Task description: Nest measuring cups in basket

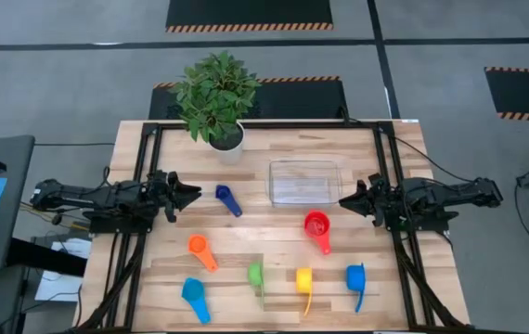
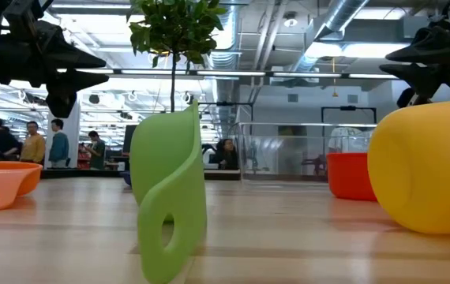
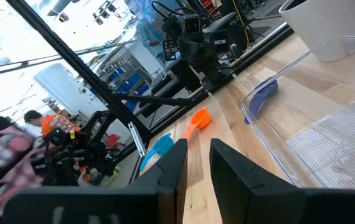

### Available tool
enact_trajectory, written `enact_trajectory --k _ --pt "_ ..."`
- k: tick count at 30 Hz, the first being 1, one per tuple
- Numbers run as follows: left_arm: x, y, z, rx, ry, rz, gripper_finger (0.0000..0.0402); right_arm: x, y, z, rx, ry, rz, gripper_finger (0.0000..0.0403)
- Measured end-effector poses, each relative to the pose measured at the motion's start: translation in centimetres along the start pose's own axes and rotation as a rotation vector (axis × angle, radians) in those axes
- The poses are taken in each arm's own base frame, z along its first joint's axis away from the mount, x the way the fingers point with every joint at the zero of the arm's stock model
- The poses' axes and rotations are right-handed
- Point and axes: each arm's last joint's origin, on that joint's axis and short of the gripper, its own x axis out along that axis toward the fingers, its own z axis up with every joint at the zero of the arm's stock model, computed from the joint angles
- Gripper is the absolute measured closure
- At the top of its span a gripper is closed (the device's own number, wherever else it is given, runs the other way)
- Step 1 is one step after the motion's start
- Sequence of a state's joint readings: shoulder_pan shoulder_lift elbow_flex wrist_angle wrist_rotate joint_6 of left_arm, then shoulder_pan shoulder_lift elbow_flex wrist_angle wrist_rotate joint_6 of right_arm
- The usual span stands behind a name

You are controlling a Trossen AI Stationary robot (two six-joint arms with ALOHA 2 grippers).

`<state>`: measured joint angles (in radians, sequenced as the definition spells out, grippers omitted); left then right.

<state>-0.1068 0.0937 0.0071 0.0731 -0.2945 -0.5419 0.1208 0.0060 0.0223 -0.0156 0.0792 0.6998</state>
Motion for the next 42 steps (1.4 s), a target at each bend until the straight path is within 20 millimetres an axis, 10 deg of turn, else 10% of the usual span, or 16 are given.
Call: enact_trajectory --k 6,18,24,36,42 --pt "0.0 0.0 0.0 0.009 -0.002 0.002 0.0286 0.0 0.0 0.0 0.000 0.000 0.000 0.0310" --pt "-0.3 1.0 0.9 0.967 -0.015 0.472 0.0286 -0.1 0.2 -0.2 -0.328 0.083 0.052 0.0310" --pt "-0.4 1.0 0.9 1.063 0.012 0.488 0.0286 -0.1 0.2 -0.2 -0.368 0.080 0.052 0.0310" --pt "-0.3 -0.7 2.3 -0.101 -0.261 0.059 0.0286 -0.1 0.7 0.8 -0.362 -0.065 0.036 0.0310" --pt "-0.6 -0.4 2.9 -0.346 -0.401 0.143 0.0286 -0.1 0.7 0.8 -0.298 -0.067 0.041 0.0310"
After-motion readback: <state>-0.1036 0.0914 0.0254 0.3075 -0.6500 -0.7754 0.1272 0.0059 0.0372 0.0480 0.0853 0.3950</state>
